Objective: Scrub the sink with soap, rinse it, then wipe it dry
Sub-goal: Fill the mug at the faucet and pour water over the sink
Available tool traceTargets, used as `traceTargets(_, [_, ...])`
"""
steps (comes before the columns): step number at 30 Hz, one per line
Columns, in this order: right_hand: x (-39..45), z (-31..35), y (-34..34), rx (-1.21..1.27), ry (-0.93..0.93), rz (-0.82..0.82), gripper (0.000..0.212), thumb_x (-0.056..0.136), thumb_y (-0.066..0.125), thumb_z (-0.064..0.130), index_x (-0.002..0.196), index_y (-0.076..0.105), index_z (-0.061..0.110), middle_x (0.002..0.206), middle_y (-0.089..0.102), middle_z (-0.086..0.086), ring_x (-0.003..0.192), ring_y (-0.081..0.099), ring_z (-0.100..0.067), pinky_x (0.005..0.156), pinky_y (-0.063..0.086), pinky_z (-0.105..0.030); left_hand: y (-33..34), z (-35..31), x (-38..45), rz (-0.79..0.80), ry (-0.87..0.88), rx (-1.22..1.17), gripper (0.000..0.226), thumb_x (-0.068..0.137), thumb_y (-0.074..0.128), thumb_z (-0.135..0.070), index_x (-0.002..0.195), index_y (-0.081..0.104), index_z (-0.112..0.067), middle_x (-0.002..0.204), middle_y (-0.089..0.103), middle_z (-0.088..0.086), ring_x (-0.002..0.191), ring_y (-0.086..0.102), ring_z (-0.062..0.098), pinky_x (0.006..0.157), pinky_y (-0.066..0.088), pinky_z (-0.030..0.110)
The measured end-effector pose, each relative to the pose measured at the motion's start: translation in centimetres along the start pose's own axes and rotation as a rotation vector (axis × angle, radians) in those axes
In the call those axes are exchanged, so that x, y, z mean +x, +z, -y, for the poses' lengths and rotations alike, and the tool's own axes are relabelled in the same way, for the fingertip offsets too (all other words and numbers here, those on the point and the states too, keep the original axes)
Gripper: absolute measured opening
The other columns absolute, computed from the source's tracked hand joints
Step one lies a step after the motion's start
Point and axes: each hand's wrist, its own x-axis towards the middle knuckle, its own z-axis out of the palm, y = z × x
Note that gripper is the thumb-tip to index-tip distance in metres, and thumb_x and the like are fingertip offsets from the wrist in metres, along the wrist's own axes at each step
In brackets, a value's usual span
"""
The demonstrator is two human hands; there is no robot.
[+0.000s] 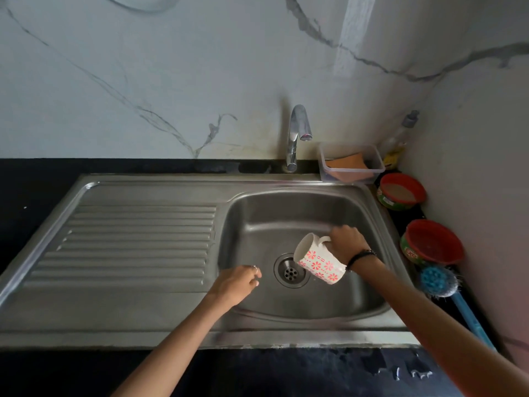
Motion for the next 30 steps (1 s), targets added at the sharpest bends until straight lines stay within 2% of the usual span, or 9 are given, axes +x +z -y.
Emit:
traceTargets(4, [1.6, 2.4, -1.9, 0.048, 0.021, 0.108, 0.033, 0.092, 0.047, 0.023, 0.112, 0.062, 0.001, 0.116, 0.063, -0.017, 0.108, 0.060, -0.033, 0.087, 0.048, -0.034, -1.5, 1.4, 1.5, 0.073, -0.096, -0.094, 0.031, 0.093, 0.050, -0.027, 0.123, 0.056, -0.021, 0.125, 0.060, 0.000, 0.113, 0.056, 0.017, 0.095, 0.043, 0.028])
traceTargets(7, [3.9, 5.4, -3.2, 0.024, 0.031, 0.348, 0.034, 0.091, 0.049, 0.015, 0.118, 0.060, -0.003, 0.117, 0.064, -0.019, 0.104, 0.064, -0.030, 0.084, 0.050, -0.032, -2.4, 2.4, 2.8, 0.216, -0.109, -0.105, 0.035, 0.092, 0.054, -0.027, 0.125, 0.055, -0.018, 0.128, 0.057, 0.003, 0.115, 0.055, 0.018, 0.100, 0.040, 0.031])
traceTargets(11, [8.2, 7.3, -2.0, 0.139, 0.203, 0.764, 0.042, 0.093, 0.035, 0.009, 0.130, 0.044, -0.009, 0.104, 0.066, -0.030, 0.039, 0.061, -0.015, 0.045, 0.048, -0.018, -3.0, 3.5, 4.2, 0.232, -0.088, -0.087, 0.038, 0.092, 0.054, -0.028, 0.129, 0.052, -0.018, 0.131, 0.055, 0.004, 0.118, 0.053, 0.019, 0.100, 0.040, 0.031])
traceTargets(12, [9.3, 7.2, -1.6, 0.184, 0.236, 0.848, 0.039, 0.093, 0.032, 0.006, 0.127, 0.045, -0.007, 0.114, 0.061, -0.031, 0.043, 0.063, -0.011, 0.037, 0.043, -0.014, -3.2, 3.8, 4.5, 0.211, -0.083, -0.079, 0.038, 0.093, 0.053, -0.028, 0.129, 0.052, -0.018, 0.131, 0.055, 0.003, 0.118, 0.053, 0.018, 0.100, 0.041, 0.031])
traceTargets(14, [10.1, 6.9, -1.4, 0.347, 0.286, 0.946, 0.027, 0.095, 0.029, 0.000, 0.106, 0.054, 0.000, 0.134, 0.047, -0.028, 0.098, 0.068, -0.013, 0.034, 0.040, -0.010, -3.5, 4.7, 5.2, 0.174, -0.067, -0.085, 0.037, 0.093, 0.052, -0.026, 0.129, 0.052, -0.017, 0.131, 0.056, 0.002, 0.117, 0.054, 0.017, 0.100, 0.041, 0.030])
traceTargets(16, [10.3, 5.5, -1.0, 0.556, 0.353, 0.931, 0.028, 0.095, 0.027, -0.004, 0.097, 0.055, 0.001, 0.120, 0.055, -0.027, 0.115, 0.057, -0.023, 0.033, 0.042, -0.012, -3.9, 5.4, 5.8, 0.139, -0.046, -0.101, 0.035, 0.094, 0.052, -0.024, 0.128, 0.054, -0.015, 0.130, 0.057, 0.001, 0.117, 0.054, 0.016, 0.099, 0.040, 0.028])
traceTargets(20, [10.3, 1.1, 0.8, 0.862, 0.577, 0.792, 0.032, 0.093, 0.021, -0.005, 0.081, 0.050, -0.001, 0.070, 0.060, -0.020, 0.052, 0.066, -0.030, 0.027, 0.040, -0.018, -3.9, 6.9, 7.3, 0.094, -0.033, -0.137, 0.032, 0.092, 0.054, -0.022, 0.123, 0.059, -0.015, 0.126, 0.061, 0.002, 0.116, 0.055, 0.016, 0.100, 0.040, 0.029])
traceTargets(23, [9.6, -1.3, 1.9, 0.950, 0.666, 0.748, 0.027, 0.092, 0.029, -0.004, 0.079, 0.052, 0.002, 0.047, 0.061, -0.014, 0.035, 0.060, -0.023, 0.027, 0.041, -0.017, -4.1, 7.2, 8.4, 0.035, -0.029, -0.144, 0.031, 0.092, 0.053, -0.022, 0.122, 0.059, -0.016, 0.124, 0.062, 0.003, 0.115, 0.056, 0.018, 0.099, 0.041, 0.029])
traceTargets(30, [8.9, 1.1, -0.6, 1.192, 0.471, 0.645, 0.020, 0.091, 0.046, -0.003, 0.074, 0.057, -0.007, 0.068, 0.063, -0.019, 0.048, 0.067, -0.023, 0.045, 0.055, -0.024, -4.6, 7.2, 10.6, -0.041, 0.006, -0.110, 0.043, 0.092, 0.054, -0.021, 0.134, 0.047, -0.016, 0.138, 0.048, 0.004, 0.127, 0.044, 0.019, 0.104, 0.037, 0.033])
